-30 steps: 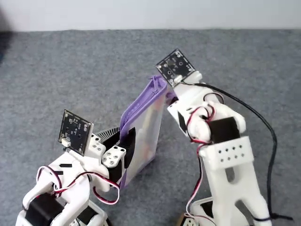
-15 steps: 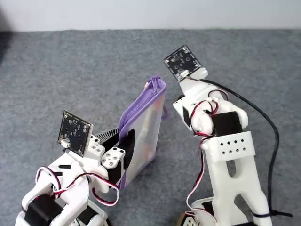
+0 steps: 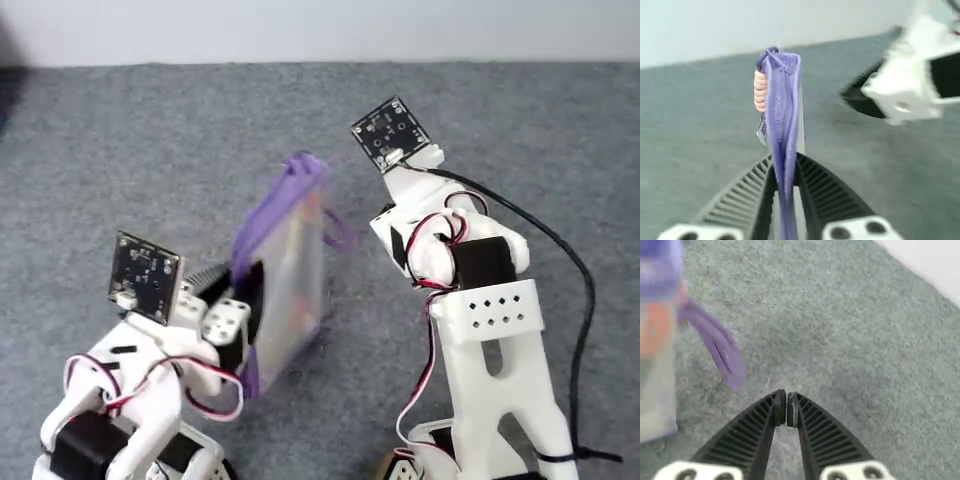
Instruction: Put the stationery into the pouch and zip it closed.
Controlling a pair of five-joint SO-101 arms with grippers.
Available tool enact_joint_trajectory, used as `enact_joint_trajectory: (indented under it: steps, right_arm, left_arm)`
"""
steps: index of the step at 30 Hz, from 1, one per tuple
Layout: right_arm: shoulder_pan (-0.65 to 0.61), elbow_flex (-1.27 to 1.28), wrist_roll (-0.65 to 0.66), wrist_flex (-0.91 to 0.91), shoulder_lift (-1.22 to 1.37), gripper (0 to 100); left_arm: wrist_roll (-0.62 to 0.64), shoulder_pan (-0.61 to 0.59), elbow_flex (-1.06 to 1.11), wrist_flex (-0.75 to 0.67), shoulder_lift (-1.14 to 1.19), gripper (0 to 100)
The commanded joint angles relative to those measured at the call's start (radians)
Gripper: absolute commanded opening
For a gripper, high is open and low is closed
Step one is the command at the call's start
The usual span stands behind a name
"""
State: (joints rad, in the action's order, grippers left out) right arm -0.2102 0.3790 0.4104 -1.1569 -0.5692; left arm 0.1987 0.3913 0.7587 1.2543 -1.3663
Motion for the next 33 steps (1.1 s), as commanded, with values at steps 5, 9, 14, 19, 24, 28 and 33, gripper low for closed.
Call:
enact_joint_trajectory:
  steps: [5,9,14,19,24,28,33]
  right_arm:
    - [0.025,-0.012,-0.114,-0.005,-0.007,2.4]
    - [0.025,-0.012,-0.114,-0.005,-0.007,2.4]
    - [0.025,-0.012,-0.114,-0.008,-0.007,2.4]
    - [0.025,-0.017,-0.114,-0.068,-0.008,2.4]
    - [0.045,-0.015,-0.115,-0.082,-0.053,2.4]
    - [0.064,-0.012,-0.115,-0.157,-0.119,2.4]
    - [0.107,-0.012,-0.115,-0.271,-0.179,2.4]
  left_arm:
    - [-0.287,-0.198,0.022,-0.236,-0.009,1]
    - [-0.37,-0.196,0.059,-0.278,-0.011,1]
    - [-0.414,-0.054,0.111,-0.126,-0.018,1]
    - [-0.356,0.094,0.16,-0.048,-0.015,1]
    - [-0.256,0.184,0.193,-0.041,-0.018,7]
    - [-0.129,0.169,0.186,-0.04,-0.018,23]
    - [-0.021,0.152,0.183,-0.044,-0.02,29]
